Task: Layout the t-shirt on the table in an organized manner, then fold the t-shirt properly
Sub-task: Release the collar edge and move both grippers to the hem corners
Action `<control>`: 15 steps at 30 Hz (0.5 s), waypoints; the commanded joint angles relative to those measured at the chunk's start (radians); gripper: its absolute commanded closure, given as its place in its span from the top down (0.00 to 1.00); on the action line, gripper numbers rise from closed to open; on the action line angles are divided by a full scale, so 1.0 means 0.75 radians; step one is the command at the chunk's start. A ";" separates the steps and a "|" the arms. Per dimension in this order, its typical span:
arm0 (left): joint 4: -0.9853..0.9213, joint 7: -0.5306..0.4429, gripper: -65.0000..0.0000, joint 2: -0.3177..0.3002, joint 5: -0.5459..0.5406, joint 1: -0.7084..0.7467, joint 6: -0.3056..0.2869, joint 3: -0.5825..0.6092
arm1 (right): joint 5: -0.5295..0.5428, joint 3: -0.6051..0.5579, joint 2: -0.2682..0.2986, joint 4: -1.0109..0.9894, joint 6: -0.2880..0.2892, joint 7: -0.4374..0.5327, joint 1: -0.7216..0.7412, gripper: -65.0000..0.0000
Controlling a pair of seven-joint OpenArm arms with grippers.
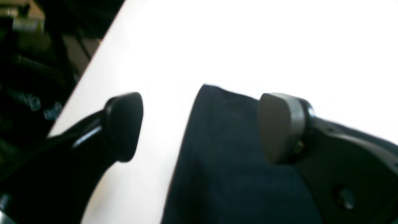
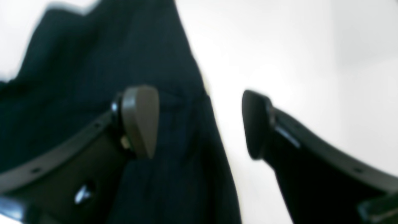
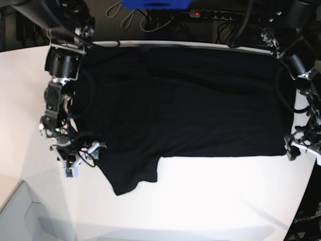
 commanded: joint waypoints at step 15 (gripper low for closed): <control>-0.359 -0.305 0.86 -0.094 0.019 -0.078 0.007 0.051 | 0.012 -0.010 0.054 -0.517 0.000 0.372 0.204 0.63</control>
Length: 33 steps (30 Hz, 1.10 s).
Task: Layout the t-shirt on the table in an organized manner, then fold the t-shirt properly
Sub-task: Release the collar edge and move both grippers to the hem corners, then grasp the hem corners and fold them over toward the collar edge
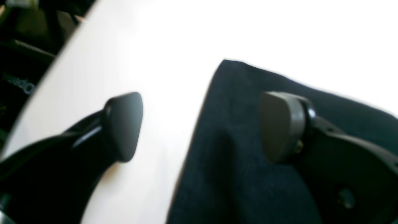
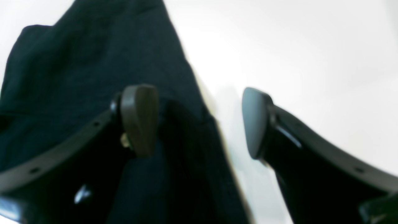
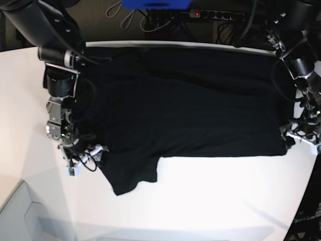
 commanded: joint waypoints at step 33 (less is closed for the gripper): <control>-0.515 -0.305 0.56 -0.081 -0.013 -0.209 -0.003 0.268 | 0.013 -0.144 0.011 0.013 0.007 0.012 -0.046 0.00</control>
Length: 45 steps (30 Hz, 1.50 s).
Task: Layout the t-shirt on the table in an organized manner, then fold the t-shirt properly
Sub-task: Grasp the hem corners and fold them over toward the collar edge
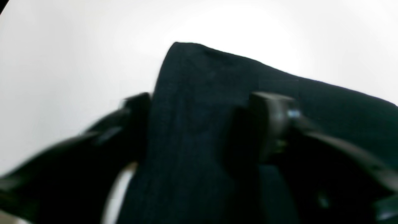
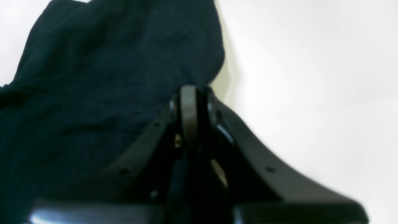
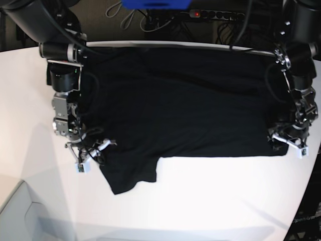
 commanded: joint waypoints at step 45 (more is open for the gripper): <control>1.115 0.422 0.00 0.099 -0.325 0.560 -0.023 -0.259 | -0.013 0.017 -0.041 1.427 0.013 -0.053 -0.917 0.00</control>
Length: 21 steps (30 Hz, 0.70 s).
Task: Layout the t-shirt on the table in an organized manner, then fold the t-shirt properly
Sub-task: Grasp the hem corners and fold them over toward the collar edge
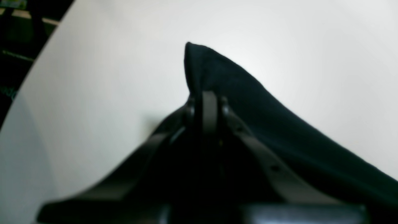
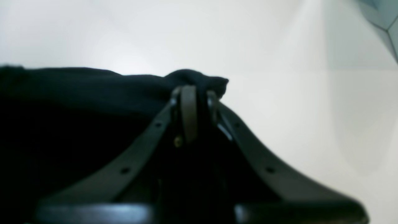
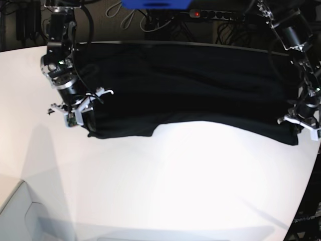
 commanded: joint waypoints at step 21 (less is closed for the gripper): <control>0.178 -0.038 0.00 -0.026 -0.198 0.391 -0.003 -0.105 | 0.014 0.044 0.007 0.098 0.004 0.035 -0.355 0.00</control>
